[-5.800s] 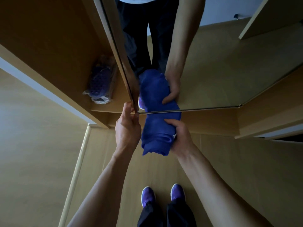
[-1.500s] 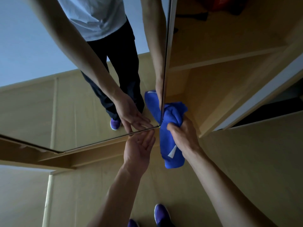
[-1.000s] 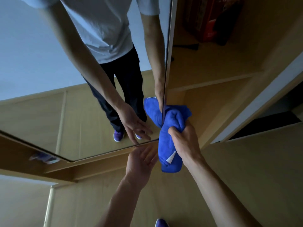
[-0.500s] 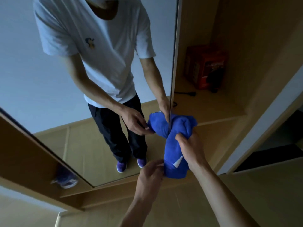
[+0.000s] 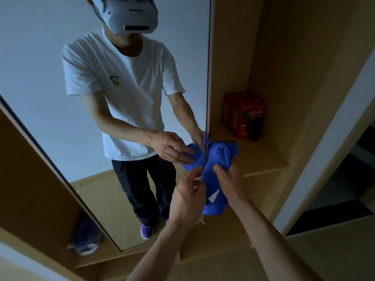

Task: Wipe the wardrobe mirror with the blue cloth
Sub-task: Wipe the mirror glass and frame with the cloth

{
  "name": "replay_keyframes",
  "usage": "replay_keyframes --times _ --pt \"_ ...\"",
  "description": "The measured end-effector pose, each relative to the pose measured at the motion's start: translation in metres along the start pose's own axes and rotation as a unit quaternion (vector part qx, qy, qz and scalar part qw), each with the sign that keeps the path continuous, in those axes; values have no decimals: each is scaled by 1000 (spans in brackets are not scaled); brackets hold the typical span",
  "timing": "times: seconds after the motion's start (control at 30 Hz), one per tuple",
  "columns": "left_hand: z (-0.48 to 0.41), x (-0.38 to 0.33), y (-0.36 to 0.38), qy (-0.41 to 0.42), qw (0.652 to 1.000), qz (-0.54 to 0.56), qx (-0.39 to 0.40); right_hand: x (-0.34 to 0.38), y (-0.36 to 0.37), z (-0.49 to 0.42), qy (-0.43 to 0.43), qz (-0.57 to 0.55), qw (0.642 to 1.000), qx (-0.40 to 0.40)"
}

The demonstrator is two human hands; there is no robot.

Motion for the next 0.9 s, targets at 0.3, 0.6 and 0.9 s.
replay_keyframes --times 0.3,0.6,0.9 --pt "-10 -61 -40 97 992 -71 -30 51 -13 -3 -6 -29 999 -22" --pt "-11 -114 -46 166 982 -86 -28 99 -34 -16 -45 -8 999 21" --pt "-13 -128 -65 193 973 -117 -42 99 -28 -8 -46 3 999 20"
Point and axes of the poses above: each hand's wrist, its own z-axis away from the middle knuckle, its own y-axis out of the palm, x = y × z, the point moved 9 cm from there along -z, towards the middle knuckle, and after that the axes turned 2 degrees about -y, right-handed, at the moved point
